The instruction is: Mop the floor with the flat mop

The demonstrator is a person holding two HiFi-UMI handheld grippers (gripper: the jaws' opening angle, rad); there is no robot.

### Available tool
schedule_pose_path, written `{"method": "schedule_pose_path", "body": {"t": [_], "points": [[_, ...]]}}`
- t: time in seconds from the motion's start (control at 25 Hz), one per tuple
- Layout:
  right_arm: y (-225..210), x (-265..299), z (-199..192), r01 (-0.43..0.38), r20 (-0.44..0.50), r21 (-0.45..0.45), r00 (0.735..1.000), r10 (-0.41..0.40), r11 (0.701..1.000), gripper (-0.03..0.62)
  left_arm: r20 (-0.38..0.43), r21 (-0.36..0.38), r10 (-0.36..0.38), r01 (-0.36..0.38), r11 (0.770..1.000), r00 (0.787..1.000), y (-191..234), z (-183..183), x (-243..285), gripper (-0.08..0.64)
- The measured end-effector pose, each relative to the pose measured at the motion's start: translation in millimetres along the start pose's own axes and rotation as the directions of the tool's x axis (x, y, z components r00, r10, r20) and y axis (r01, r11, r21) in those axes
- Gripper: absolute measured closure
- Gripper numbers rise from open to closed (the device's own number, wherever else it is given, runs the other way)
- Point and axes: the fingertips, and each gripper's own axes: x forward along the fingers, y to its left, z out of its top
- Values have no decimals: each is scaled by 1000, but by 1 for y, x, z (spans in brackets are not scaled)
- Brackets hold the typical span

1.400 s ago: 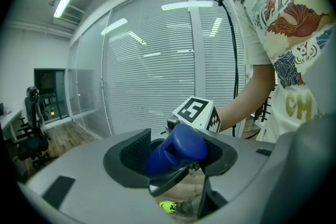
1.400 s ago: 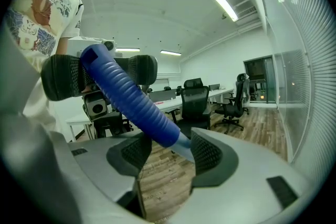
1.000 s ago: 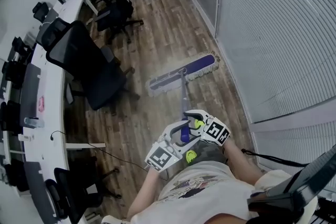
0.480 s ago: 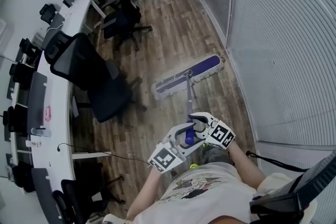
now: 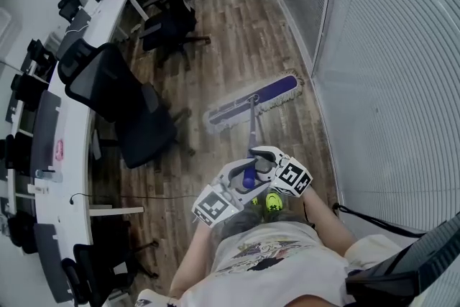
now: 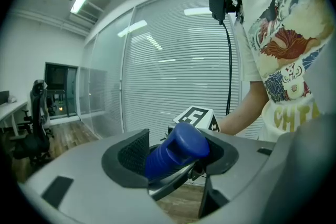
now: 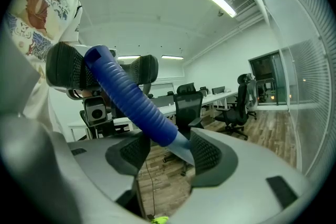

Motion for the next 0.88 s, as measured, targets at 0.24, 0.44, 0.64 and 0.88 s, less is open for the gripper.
{"method": "schedule_pose_path", "body": {"t": [0.24, 0.44, 0.64, 0.88], "points": [[-29, 24, -3, -18, -34, -31, 999, 17, 999, 367, -15, 9, -1, 1, 1000, 1000, 34, -12, 5, 324], [-70, 47, 2, -6, -29, -19, 1000, 5, 1000, 367, 7, 13, -6, 6, 1000, 1000, 80, -13, 17, 324], [-122, 68, 30, 5, -27, -10, 1000, -5, 1000, 367, 45, 6, -17, 16, 1000, 999, 139, 8, 27, 322], [-195, 133, 64, 66, -29, -21, 997, -67, 998, 368, 70, 4, -47, 46, 999, 996, 240, 16, 20, 319]]}}
